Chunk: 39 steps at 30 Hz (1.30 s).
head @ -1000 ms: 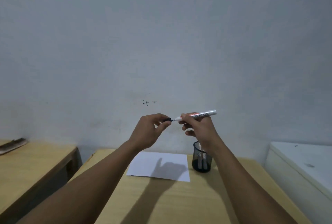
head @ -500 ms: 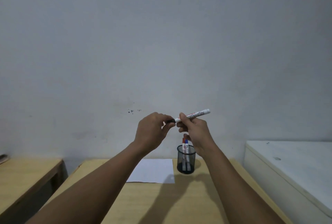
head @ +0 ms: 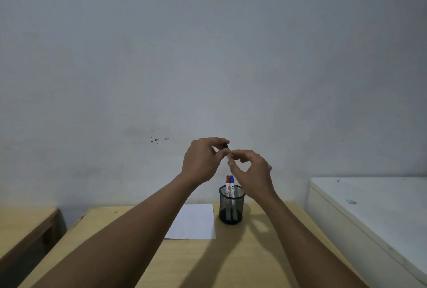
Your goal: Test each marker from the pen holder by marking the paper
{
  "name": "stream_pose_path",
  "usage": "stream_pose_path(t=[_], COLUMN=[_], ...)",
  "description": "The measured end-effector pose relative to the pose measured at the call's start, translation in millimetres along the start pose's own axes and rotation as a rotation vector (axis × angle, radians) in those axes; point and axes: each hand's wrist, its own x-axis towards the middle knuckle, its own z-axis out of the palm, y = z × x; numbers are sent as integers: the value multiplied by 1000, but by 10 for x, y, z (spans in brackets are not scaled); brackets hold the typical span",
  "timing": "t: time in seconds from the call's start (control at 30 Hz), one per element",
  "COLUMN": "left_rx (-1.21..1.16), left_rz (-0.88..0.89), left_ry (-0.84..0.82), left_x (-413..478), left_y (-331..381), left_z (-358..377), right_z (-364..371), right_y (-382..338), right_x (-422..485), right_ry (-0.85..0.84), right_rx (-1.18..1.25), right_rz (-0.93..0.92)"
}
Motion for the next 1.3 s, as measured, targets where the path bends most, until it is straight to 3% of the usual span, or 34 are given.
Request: stream_pose_path(t=[0.17,0.27,0.47,0.63,0.9,1.3], left_rx=[-63,25,307,409,311,315], left_rz=[-28,-59,-143,-164,-192,-167], left_ry=[-38,-79,-395,-530,-518,-549], left_x=[136,143,13,-21,-9,1], left_y=[-110,-300,-830,-1035,-1180,-1220], left_z=[230,362,695,938,1117,1106], right_z=[89,113,250,433,577,607], right_y=[277,438,834,1132,1373,1326], right_x=[183,252,368,435,437,421], right_ry=[-29,-18,-93,-193,-345,-291], right_rx=[-4,-10,-117,-252,-340,-394], right_rz=[15,66,85,174,251,221])
